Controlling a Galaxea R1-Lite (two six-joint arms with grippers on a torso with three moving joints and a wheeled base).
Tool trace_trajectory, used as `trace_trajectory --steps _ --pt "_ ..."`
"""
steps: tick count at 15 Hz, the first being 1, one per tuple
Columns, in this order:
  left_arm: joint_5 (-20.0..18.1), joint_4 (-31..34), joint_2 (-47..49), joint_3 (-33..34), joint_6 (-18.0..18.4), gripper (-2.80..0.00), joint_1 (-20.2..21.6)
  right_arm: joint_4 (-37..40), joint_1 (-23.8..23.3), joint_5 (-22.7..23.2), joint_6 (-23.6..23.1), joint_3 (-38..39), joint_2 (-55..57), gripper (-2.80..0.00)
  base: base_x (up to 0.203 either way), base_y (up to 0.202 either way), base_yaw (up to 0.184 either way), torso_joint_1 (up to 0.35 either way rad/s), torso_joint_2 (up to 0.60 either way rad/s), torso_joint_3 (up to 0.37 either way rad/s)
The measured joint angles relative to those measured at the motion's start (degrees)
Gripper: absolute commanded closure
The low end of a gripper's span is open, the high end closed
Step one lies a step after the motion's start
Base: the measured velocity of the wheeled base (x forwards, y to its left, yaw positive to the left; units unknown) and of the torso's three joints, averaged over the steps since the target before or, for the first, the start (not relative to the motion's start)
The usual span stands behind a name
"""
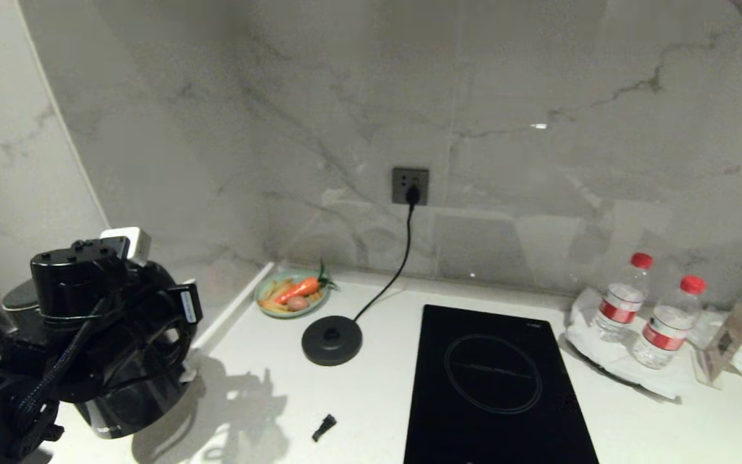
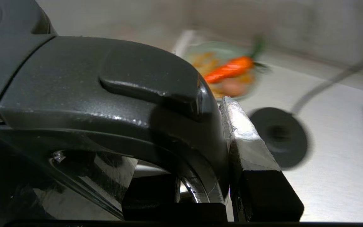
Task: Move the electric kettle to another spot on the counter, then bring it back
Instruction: Place it on the power base
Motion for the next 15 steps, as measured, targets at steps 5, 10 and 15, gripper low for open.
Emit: trace_trajectory --steps 5,10,15 --pt "-0.1 0.0 -0.2 0.4 0.0 0.0 0.0 0.0 0.0 0.0 0.0 0.0 0.0 0.0 0.0 0.003 -0.048 0.001 0.0 0.001" --pt "0.0 -0.1 -0.6 0.0 0.0 0.0 -4.0 0.0 0.0 0.0 0.0 0.0 0.0 0.0 0.0 0.0 0.0 0.0 0.0 0.0" --pt "0.4 0.0 -1.1 -1.5 0.1 0.0 -15.1 0.0 0.0 0.0 0.0 0.0 0.0 0.0 0.0 0.0 0.0 0.0 0.0 0.0"
